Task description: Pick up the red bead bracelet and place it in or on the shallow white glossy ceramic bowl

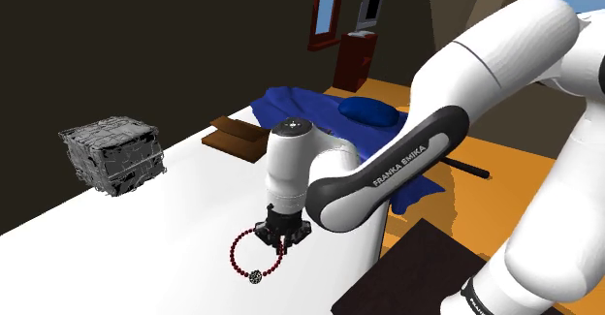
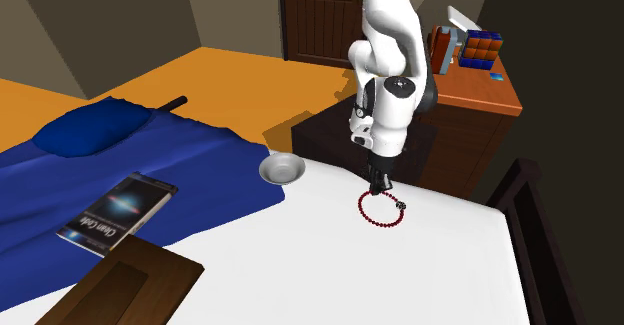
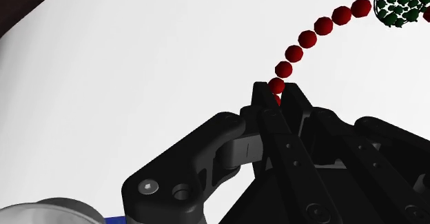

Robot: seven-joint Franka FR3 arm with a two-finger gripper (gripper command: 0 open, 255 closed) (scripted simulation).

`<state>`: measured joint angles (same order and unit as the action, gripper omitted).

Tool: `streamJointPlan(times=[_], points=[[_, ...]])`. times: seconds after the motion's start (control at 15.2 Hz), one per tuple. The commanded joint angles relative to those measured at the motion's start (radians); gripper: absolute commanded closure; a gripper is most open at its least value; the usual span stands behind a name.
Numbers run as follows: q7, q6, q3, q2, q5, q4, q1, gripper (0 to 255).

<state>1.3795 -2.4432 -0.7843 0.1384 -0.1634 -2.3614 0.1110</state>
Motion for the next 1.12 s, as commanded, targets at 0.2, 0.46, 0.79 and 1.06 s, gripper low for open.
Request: streamJointPlan(times=[0.2,0.46,0.79,1.06], points=[[-0.201,-0.032,0.024,-0.106,0.115,-0.1,0.093,255],[-0.357,-0.045,0.072,-0.17,0.183,-0.159,0.146,255],[-0.53,-0.054,0.151,-0.217,0.225,-0.207,0.205,255],[-0.652,-0.057,0.217,-0.231,0.229,-0.223,0.258,255]])
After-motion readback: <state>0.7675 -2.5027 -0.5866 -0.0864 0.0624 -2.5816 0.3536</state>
